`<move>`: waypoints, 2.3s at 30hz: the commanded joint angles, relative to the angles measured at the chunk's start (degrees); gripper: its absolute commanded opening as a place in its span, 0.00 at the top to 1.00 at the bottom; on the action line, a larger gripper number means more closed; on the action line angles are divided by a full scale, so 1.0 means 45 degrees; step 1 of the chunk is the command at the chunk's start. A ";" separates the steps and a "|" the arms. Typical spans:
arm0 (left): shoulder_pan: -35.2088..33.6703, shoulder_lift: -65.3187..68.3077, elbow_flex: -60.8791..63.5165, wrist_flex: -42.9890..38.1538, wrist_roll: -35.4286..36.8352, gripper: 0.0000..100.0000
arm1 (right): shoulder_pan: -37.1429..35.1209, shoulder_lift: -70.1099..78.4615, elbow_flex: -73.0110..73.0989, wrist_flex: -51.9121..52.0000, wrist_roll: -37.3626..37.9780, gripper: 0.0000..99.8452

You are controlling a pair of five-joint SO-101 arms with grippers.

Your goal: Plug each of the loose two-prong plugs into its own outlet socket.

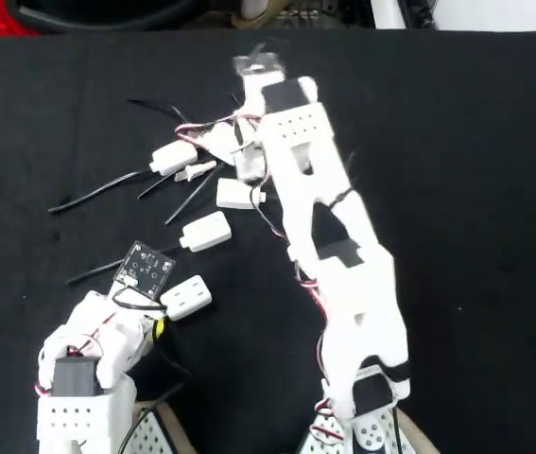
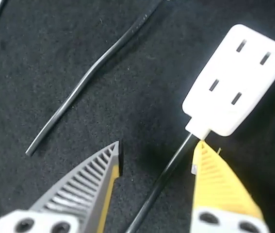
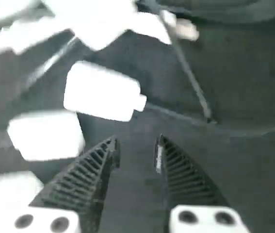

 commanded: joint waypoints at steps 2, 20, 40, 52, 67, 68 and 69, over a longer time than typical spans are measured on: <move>-0.0029 -0.0039 -0.0049 -0.0215 0.0059 0.76 | 0.2442 -0.1514 -0.0440 0.0332 1.1741 0.88; -0.0010 -0.0039 0.0107 -0.0215 -0.0645 0.76 | 0.2676 0.4308 -0.4347 -0.4825 1.5219 0.87; -0.0010 -0.0039 0.0166 -0.0215 -0.1270 0.76 | 0.2579 0.7199 -0.7746 -0.3302 1.6215 0.99; -0.0010 -0.0039 0.0186 -0.0215 -0.1328 0.76 | 0.3145 0.5480 -1.0422 0.0586 1.5961 0.99; 0.0010 -0.0039 0.0186 -0.0215 -0.1348 0.76 | 0.4063 -0.7668 0.4210 0.0508 1.3890 0.99; 0.0010 -0.0039 0.0186 -0.0195 -0.1348 0.76 | 0.3946 -0.8567 0.5128 0.0508 1.3753 0.99; 0.0010 -0.0039 0.0186 -0.0195 -0.1348 0.76 | 0.3868 -0.9368 0.5929 0.0488 1.3656 0.99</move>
